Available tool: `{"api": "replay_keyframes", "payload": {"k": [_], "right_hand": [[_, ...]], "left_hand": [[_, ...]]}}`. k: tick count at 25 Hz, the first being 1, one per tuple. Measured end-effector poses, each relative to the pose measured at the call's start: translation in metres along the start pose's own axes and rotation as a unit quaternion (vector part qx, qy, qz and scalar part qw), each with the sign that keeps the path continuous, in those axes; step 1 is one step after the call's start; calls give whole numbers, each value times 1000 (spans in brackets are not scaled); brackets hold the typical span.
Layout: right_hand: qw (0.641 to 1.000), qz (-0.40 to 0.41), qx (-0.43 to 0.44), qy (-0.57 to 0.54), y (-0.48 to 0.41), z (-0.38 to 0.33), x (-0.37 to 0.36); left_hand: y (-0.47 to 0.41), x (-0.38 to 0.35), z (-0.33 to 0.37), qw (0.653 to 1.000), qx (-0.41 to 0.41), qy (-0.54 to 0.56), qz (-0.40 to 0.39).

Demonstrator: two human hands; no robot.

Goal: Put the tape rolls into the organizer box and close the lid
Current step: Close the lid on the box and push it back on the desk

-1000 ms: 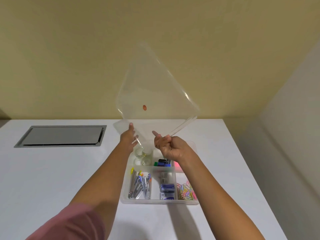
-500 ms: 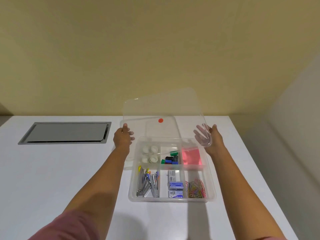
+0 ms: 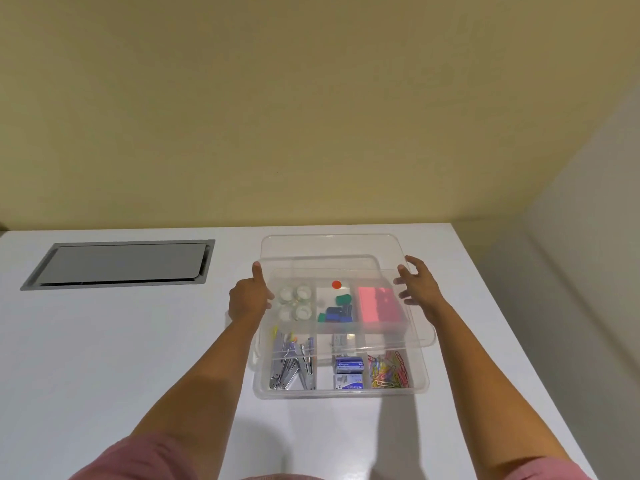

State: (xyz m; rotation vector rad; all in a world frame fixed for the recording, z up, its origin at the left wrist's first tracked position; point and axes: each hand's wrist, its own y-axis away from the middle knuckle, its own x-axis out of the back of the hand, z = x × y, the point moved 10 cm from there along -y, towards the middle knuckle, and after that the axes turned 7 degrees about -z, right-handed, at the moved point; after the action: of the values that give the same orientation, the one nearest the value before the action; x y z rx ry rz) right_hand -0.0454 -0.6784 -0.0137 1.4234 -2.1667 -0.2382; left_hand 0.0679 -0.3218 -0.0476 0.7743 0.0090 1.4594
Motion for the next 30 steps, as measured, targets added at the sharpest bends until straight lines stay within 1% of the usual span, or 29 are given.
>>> {"api": "replay_keyframes", "payload": {"k": [2,4,6,9,12,15,17,20,25,27,30], "right_hand": [[998,39,-12,44,-1,16,5],[989,75,-30,126,0,30,9],[975,102,-32,193,3,37,12],[967,124,-17,222,9,43,12],[955,114,-24,273,14,52,9],[946,101,-24,306,22,61,5],[941,91,-15,326,26,63,1],[941,68,-7,332,27,62,-3],[947,63,-22,314,22,60,3],[954,68,-28,289,17,58,6],[973,76,-41,213,7,59,11]], "left_hand": [[10,-2,-1,998,-32,-51,27],[19,-6,-3,994,-68,-75,43],[26,-9,-9,992,-83,-77,52],[36,-14,-17,991,-89,-66,71],[47,-12,-22,989,-86,-76,98],[55,-13,-21,983,-114,-96,111],[59,-12,-24,982,-121,-90,117],[59,-10,-35,985,-102,-83,112],[44,-17,-39,989,-88,-106,49],[38,-18,-35,990,-86,-108,38],[28,-18,-25,993,-75,-88,25]]}}
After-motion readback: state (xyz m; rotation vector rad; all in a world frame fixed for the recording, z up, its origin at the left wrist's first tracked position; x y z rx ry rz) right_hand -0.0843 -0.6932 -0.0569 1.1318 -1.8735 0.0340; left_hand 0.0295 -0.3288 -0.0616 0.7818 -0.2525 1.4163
